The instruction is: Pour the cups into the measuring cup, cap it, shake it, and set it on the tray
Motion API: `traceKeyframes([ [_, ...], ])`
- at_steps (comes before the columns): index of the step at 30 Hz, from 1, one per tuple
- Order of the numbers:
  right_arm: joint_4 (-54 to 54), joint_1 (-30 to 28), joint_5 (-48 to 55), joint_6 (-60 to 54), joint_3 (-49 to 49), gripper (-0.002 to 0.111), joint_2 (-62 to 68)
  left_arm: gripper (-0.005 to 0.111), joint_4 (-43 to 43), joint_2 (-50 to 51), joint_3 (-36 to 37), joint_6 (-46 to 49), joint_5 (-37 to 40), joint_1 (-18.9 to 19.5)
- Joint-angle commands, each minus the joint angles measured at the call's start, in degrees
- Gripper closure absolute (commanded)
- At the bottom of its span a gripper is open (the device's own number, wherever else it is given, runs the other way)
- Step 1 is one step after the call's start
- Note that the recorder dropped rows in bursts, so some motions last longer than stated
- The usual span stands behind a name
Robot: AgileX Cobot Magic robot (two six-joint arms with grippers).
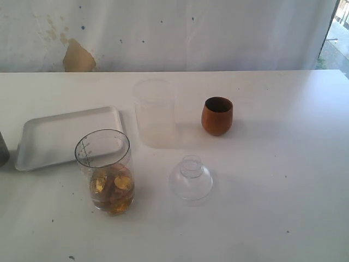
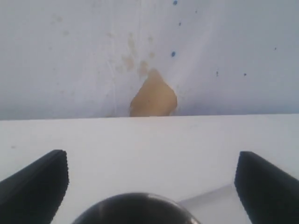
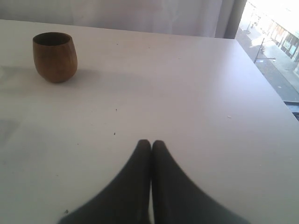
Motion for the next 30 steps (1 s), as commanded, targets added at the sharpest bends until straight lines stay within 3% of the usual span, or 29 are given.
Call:
traceKeyframes([
  [1, -0.2, -0.3, -0.1, -0.2, 0.3, 0.108, -0.3, 0.015, -0.1, -5.1, 0.0, -0.1, -1.4, -0.1],
  [4, -0.2, -0.3, -0.1, -0.2, 0.3, 0.108, -0.3, 0.020, -0.1, -8.7, 0.0, -0.3, -1.4, -0.1],
  [6, -0.2, -0.3, -0.1, -0.2, 0.3, 0.108, -0.3, 0.029, 0.3, -11.2, 0.0, -1.6, -1.4, -0.1],
  [10, -0.2, -0.3, -0.1, -0.2, 0.3, 0.108, -0.3, 0.066, 5.0, -17.0, 0.0, -9.4, -1.4, -0.1],
  [13, -0.2, -0.3, -0.1, -0.2, 0.3, 0.108, -0.3, 0.102, 9.9, -20.3, 0.0, -10.7, -1.4, -0.1],
  [14, -0.2, -0.3, -0.1, -0.2, 0.3, 0.108, -0.3, 0.106, 11.9, -21.4, 0.0, -10.0, -1.4, -0.1],
  [17, -0.2, -0.3, -0.1, -0.2, 0.3, 0.108, -0.3, 0.107, 15.3, -25.7, 0.0, -11.7, 0.5, -0.1],
  [19, -0.2, -0.3, -0.1, -0.2, 0.3, 0.108, -0.3, 0.107, 16.4, -30.1, 0.0, -17.6, 4.9, -0.1],
  [25, -0.2, -0.3, -0.1, -0.2, 0.3, 0.108, -0.3, 0.107, 21.5, -48.1, 0.0, -38.0, 26.6, -0.3],
  [28, -0.2, -0.3, -0.1, -0.2, 0.3, 0.108, -0.3, 0.107, 25.9, -57.2, 0.0, -43.5, 39.5, -3.7],
  [30, -0.2, -0.3, -0.1, -0.2, 0.3, 0.108, -0.3, 0.107, 35.4, -63.8, 0.0, -56.2, 46.1, -6.7],
])
